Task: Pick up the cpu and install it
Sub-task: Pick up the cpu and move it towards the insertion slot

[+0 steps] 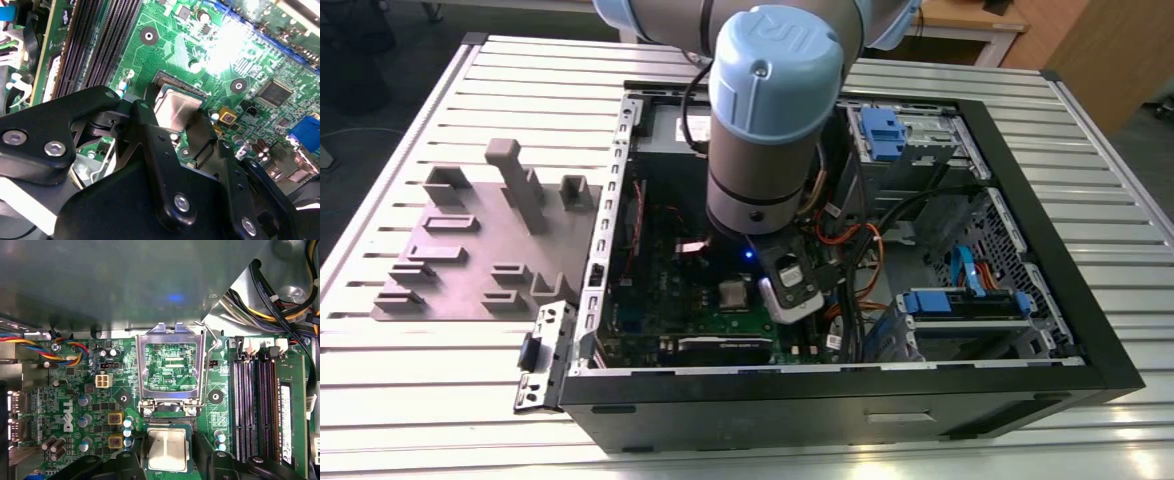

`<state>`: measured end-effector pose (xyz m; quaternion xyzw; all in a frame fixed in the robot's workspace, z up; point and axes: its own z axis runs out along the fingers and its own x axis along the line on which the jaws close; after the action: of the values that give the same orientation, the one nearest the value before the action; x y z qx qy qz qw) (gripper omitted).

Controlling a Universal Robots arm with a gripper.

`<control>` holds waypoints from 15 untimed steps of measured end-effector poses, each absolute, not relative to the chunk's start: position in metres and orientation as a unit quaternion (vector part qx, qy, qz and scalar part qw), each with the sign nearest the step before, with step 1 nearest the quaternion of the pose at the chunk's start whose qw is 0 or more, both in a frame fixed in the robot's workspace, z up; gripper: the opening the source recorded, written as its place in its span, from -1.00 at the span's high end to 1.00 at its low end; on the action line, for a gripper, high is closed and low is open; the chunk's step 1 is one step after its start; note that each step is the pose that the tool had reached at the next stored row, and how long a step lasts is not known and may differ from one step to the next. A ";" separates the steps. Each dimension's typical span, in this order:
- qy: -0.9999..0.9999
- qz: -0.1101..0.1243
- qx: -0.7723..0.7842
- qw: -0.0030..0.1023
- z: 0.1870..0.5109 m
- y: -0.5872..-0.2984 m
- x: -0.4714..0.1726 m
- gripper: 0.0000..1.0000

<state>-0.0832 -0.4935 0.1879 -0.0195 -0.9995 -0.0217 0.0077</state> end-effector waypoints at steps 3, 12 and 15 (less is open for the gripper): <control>-1.000 -0.022 -0.020 0.008 0.188 -0.494 -0.083 -0.01; -0.999 -0.024 -0.020 0.009 0.188 -0.493 -0.081 -0.01; -0.999 -0.025 -0.019 0.009 0.188 -0.493 -0.081 -0.01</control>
<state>-0.0808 -0.4935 0.1879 -0.0195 -0.9995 -0.0246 0.0089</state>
